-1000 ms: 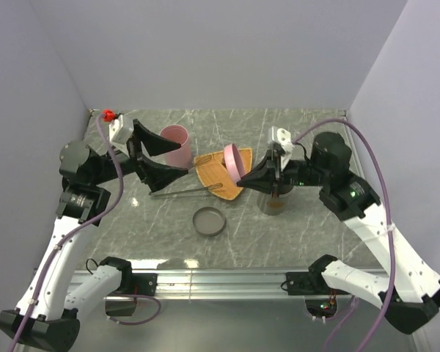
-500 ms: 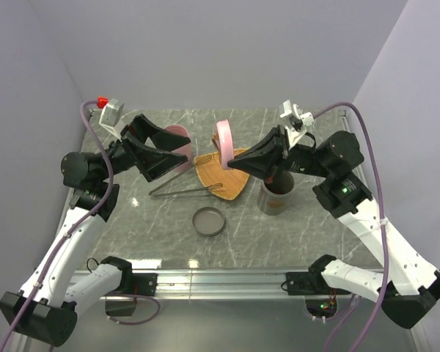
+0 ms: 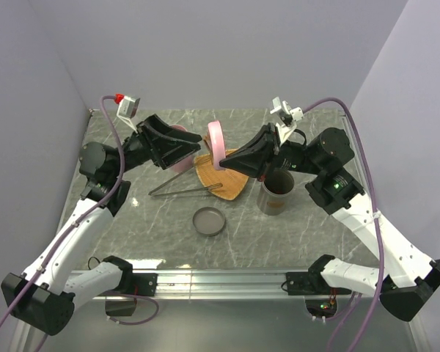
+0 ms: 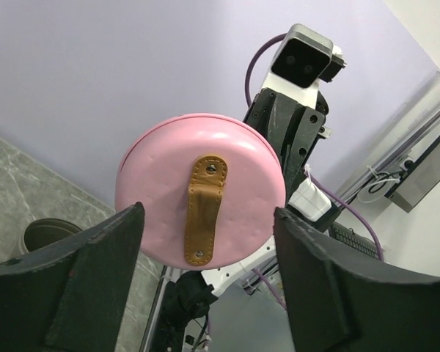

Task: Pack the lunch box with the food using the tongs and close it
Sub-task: Pick up the box lid from the center of the board.

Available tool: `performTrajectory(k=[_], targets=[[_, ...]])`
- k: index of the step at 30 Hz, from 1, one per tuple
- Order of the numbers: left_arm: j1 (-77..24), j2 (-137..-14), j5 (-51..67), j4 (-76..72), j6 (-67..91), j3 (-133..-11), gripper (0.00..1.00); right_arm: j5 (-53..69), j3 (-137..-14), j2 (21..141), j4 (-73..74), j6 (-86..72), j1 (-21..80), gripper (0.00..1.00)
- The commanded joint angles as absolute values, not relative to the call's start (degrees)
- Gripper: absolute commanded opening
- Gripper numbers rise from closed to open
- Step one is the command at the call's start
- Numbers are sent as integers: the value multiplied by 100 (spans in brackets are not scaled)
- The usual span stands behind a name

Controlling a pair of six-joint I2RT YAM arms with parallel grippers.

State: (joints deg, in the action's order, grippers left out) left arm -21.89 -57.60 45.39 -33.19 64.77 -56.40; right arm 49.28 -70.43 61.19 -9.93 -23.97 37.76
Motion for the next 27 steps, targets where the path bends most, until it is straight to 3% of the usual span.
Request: performTrajectory(k=[1, 7, 18, 23, 27], targets=[[-2407, -5774, 4456, -3577, 6320, -5835, 74, 4852, -7339, 6091, -1292, -2391, 3832, 0], [-2557, -5827, 4421, -3358, 6082, -6003, 72, 4843, -7418, 6144, -1354, -2452, 3885, 0], [-2619, -5924, 4316, -3252, 5933, -6091, 59, 4896, -7471, 6126, -1283, -2320, 4087, 0], [-2619, -5994, 4298, -3287, 6003, -6144, 48, 4913, -7462, 6152, -1389, -2391, 4104, 0], [-2663, -6029, 4333, -3305, 6003, -6161, 31, 4896, -7453, 6161, -1380, -2373, 4113, 0]])
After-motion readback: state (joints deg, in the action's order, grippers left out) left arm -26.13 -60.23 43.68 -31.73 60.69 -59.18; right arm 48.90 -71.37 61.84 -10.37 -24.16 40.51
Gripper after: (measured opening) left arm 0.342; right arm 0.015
